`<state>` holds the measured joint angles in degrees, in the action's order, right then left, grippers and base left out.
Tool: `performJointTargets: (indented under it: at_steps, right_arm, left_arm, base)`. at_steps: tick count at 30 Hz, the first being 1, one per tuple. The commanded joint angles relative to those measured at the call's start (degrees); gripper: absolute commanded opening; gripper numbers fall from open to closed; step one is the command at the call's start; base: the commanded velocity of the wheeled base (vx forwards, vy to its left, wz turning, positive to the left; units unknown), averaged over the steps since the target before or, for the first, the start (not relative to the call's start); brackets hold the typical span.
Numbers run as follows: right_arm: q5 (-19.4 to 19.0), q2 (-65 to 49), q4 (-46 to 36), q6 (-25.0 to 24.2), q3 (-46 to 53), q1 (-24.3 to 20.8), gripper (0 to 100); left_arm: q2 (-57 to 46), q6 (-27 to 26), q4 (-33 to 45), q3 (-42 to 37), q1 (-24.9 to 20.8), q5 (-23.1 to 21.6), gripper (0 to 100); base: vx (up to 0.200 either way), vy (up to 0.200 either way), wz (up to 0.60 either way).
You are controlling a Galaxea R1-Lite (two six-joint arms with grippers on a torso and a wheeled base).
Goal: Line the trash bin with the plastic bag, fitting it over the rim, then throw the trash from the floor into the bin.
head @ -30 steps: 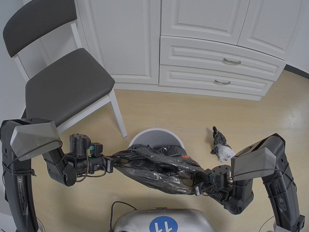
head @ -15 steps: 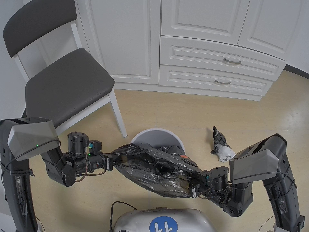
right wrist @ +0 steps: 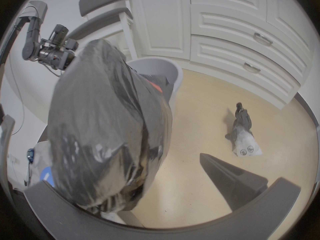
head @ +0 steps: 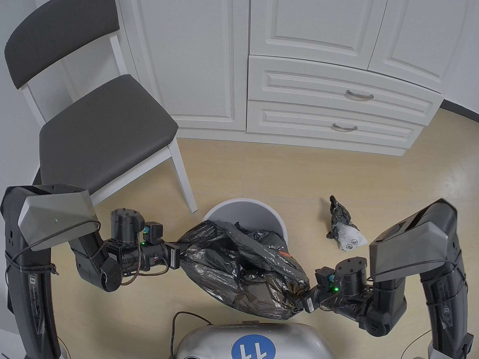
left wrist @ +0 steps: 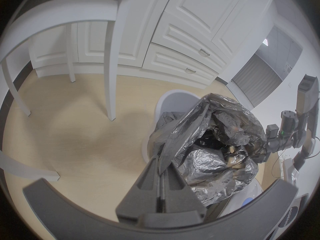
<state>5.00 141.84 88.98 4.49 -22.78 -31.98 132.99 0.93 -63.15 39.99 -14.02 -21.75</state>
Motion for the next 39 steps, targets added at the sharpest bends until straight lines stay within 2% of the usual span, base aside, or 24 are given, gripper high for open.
performJointTargets:
  at_steps: [1,2,3,5,7,11,17,20,32,39]
  right_arm:
    - [-5.96,-17.21,1.02,5.62,11.97,1.04,100]
    - [-5.96,-17.21,1.02,5.62,11.97,1.04,100]
    - [-9.74,-23.36,1.02,6.85,16.19,1.04,100]
    - [-13.35,-28.28,1.02,7.91,19.00,1.04,100]
    - [-15.28,-31.97,1.02,8.26,20.32,1.04,100]
    - [-15.81,-32.85,1.02,7.91,20.32,1.21,100]
    - [-16.95,-29.69,1.02,7.73,19.09,3.76,100]
    - [-20.55,-30.48,1.02,7.82,19.36,5.35,100]
    - [-27.94,-37.86,1.02,7.29,21.03,7.98,100]
    - [-28.46,-40.32,1.02,4.74,20.67,8.07,100]
  left_arm:
    - [-5.90,0.13,0.04,-2.28,-1.89,0.04,0]
    - [-5.90,0.13,0.04,-2.28,-1.89,0.04,0]
    - [-5.37,0.22,0.13,-1.93,-1.80,0.04,0]
    - [-4.84,0.22,0.31,-1.58,-1.63,0.04,0]
    - [-4.49,0.39,0.22,-1.31,-1.45,0.13,0]
    - [-4.40,1.45,0.31,-0.87,-1.45,0.13,0]
    - [-2.56,2.06,0.39,0.18,-1.10,0.30,0]
    - [-0.54,2.06,0.57,1.24,-0.31,0.30,0]
    - [2.98,1.97,0.92,3.17,1.71,0.39,0]
    - [2.98,2.06,1.01,3.17,1.71,0.39,0]
  base:
    - [0.000,0.000,0.00]
    - [0.000,0.000,0.00]
    - [0.000,0.000,0.00]
    - [0.000,0.000,0.00]
    - [0.000,0.000,0.00]
    - [0.000,0.000,0.00]
    - [0.000,0.000,0.00]
    - [0.000,0.000,0.00]
    - [0.000,0.000,0.00]
    - [0.000,0.000,0.00]
